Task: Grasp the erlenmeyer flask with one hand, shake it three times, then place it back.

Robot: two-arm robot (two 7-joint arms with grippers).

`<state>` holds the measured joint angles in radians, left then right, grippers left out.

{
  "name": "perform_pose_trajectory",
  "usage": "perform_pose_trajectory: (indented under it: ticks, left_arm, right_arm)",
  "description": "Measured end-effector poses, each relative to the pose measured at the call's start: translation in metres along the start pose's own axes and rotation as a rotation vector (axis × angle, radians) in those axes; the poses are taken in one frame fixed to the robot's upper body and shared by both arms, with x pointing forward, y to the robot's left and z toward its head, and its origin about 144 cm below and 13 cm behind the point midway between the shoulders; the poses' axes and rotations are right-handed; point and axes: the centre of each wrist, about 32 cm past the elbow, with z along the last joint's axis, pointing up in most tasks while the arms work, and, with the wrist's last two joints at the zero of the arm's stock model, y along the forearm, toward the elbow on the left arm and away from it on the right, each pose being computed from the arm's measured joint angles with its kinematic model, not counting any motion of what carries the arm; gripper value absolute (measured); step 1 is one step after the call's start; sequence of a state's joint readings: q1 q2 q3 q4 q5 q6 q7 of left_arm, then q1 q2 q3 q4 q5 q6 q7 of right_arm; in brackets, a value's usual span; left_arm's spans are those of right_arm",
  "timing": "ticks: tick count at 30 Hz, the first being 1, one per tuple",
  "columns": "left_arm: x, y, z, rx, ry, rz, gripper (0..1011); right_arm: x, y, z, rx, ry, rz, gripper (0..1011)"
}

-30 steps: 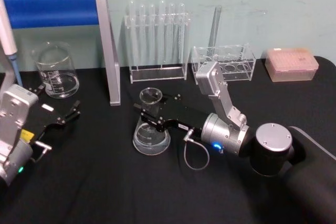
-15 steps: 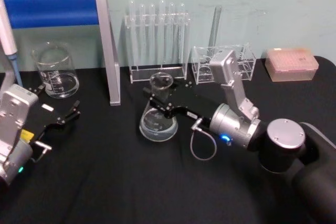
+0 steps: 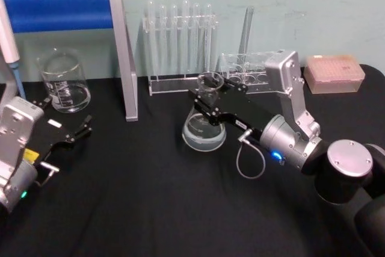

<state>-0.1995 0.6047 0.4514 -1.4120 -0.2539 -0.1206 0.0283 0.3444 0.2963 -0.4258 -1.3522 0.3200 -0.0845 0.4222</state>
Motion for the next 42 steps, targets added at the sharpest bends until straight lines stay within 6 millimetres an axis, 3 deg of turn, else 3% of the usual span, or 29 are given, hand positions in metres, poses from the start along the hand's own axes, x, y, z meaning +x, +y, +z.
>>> perform_pose_trajectory:
  ticks: [28,42]
  left_arm:
    - [0.000,0.000,0.000,0.000,0.000,0.000,1001]
    - [0.000,0.000,0.000,0.000,0.000,0.000,1001]
  right_arm:
    - [-0.004,-0.005,-0.002,-0.001,0.000,-0.022,457]
    - [-0.025,-0.004,0.001,0.004,0.016,0.067,457]
